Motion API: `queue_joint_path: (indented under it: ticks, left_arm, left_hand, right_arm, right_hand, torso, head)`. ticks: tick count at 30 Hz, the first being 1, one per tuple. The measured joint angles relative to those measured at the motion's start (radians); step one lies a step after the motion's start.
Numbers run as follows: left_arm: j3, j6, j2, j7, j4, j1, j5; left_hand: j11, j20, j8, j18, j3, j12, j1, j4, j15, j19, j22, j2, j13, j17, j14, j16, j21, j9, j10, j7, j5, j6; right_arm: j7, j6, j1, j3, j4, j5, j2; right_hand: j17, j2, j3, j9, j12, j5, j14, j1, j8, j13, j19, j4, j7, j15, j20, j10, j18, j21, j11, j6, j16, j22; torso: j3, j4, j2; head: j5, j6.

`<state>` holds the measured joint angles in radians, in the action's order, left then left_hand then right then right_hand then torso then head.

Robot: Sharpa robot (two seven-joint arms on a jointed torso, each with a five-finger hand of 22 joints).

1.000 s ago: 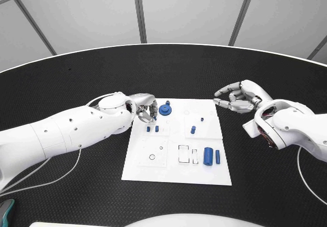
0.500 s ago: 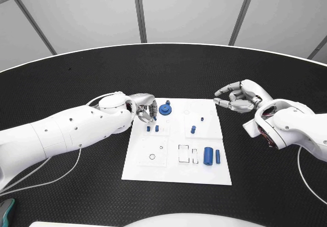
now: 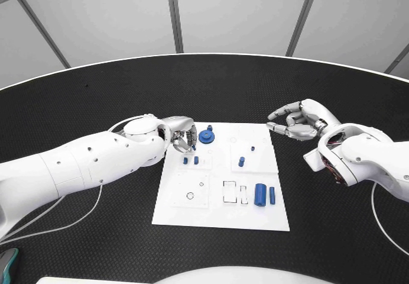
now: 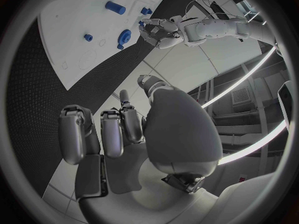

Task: Assemble the parts on the task board

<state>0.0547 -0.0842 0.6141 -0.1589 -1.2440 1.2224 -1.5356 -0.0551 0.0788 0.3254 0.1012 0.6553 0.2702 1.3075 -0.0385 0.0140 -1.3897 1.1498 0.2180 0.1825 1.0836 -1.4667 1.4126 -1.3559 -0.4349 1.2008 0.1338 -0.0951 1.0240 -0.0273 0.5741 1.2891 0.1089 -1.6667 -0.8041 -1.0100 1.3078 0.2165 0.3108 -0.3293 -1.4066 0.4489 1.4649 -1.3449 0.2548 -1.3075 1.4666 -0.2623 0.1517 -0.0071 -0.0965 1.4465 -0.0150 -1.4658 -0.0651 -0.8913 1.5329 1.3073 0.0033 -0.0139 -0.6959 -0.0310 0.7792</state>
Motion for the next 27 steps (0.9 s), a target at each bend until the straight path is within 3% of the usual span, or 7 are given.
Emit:
queue_joint_path:
  ticks: [27]
  left_arm:
    - [0.0, 0.022, -0.007, -0.006, 0.01, 0.0, 0.001]
  left_hand:
    - [0.0, 0.0, -0.011, 0.0, -0.001, -0.011, 0.0, -0.001, 0.0, 0.0, -0.006, 0.0, 0.0, -0.002, 0.0, 0.0, 0.0, 0.0, 0.0, 0.0, 0.0, 0.0]
  right_arm:
    - [0.0, 0.0, 0.0, 0.0, 0.001, 0.0, 0.0]
  right_hand:
    - [0.0, 0.0, 0.0, 0.0, 0.0, 0.0, 0.0, 0.0, 0.0, 0.0, 0.0, 0.0, 0.0, 0.0, 0.0, 0.0, 0.0, 0.0, 0.0, 0.0, 0.0, 0.0]
  torso:
    - [-0.0001, 0.0, 0.0]
  head:
    - [0.003, 0.004]
